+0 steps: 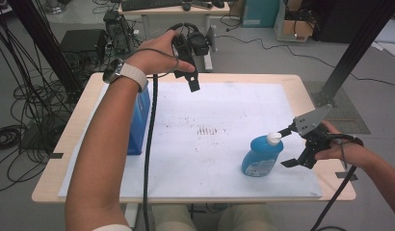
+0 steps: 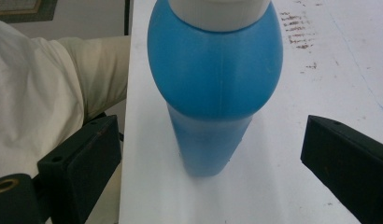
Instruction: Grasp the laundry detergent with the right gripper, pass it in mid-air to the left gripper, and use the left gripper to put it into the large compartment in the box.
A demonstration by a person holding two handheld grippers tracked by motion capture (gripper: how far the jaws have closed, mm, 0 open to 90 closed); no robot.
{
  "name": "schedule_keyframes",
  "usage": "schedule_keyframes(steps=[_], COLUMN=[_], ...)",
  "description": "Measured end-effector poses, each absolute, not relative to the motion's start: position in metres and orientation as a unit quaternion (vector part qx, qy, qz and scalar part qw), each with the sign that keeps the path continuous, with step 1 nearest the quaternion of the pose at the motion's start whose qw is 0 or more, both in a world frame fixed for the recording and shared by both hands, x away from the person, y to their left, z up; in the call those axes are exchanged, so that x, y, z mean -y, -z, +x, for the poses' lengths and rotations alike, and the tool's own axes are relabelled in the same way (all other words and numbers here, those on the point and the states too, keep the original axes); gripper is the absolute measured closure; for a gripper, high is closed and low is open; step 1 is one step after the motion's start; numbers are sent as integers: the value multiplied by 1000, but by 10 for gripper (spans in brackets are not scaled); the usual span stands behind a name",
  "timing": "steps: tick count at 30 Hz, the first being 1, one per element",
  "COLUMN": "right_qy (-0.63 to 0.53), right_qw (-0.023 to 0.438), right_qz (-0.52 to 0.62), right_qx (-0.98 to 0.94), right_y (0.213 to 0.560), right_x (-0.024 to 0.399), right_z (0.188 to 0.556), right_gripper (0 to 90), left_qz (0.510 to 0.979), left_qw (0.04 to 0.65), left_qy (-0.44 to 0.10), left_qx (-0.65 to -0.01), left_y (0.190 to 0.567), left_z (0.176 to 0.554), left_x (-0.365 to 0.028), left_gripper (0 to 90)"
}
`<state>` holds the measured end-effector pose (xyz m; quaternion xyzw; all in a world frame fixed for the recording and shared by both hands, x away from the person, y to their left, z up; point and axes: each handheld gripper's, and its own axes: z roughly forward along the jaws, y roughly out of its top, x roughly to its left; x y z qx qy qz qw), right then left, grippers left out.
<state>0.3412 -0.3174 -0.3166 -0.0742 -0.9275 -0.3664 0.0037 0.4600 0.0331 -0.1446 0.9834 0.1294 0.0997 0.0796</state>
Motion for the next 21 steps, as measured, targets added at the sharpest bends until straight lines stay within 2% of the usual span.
schedule_keyframes(steps=[21], right_qy=[365], right_qw=[-6], right_qz=[-52], right_qx=[930], right_y=[317], right_x=[318], right_z=[345], right_gripper=[49], left_qz=[983], left_qw=[86], left_qy=[-100], left_qx=[-129], left_y=[146], left_z=[461], left_x=[-34], left_gripper=[105])
